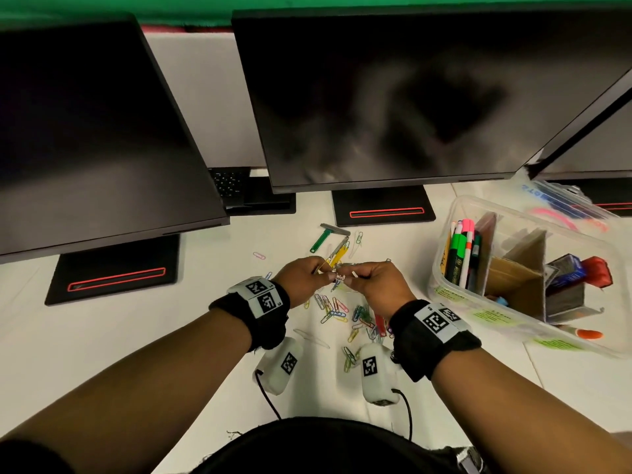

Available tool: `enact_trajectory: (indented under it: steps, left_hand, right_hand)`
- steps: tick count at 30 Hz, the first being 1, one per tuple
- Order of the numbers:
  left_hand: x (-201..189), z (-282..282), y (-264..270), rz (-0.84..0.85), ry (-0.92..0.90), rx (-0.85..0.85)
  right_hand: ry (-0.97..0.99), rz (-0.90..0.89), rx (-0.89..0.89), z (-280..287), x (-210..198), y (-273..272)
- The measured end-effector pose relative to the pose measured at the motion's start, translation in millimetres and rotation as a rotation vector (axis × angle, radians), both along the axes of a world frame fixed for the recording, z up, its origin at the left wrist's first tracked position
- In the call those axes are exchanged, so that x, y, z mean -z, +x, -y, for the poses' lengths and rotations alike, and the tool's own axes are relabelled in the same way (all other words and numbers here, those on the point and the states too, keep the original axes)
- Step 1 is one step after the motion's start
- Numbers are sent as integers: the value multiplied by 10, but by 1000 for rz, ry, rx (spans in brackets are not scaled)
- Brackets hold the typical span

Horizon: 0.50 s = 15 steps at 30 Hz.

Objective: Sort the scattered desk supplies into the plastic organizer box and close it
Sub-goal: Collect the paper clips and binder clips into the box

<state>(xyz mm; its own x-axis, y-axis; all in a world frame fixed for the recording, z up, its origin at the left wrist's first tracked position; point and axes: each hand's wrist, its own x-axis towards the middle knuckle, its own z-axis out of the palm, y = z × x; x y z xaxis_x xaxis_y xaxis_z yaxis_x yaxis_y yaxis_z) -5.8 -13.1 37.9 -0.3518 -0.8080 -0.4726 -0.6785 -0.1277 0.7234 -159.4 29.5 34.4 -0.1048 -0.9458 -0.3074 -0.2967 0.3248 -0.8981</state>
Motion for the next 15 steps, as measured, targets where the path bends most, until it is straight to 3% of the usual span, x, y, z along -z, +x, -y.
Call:
enact_trajectory:
  steps: [5, 11, 15]
  left_hand:
    - [-34, 46, 96, 8, -72, 0]
    - [-70, -23, 50, 64, -241, 43]
    - [-148, -10, 50, 62, -287, 85]
  right_hand:
    - [27, -51, 46, 16, -75, 24]
    - [163, -203, -84, -1, -182, -11]
    - [219, -165, -19, 27, -277, -50]
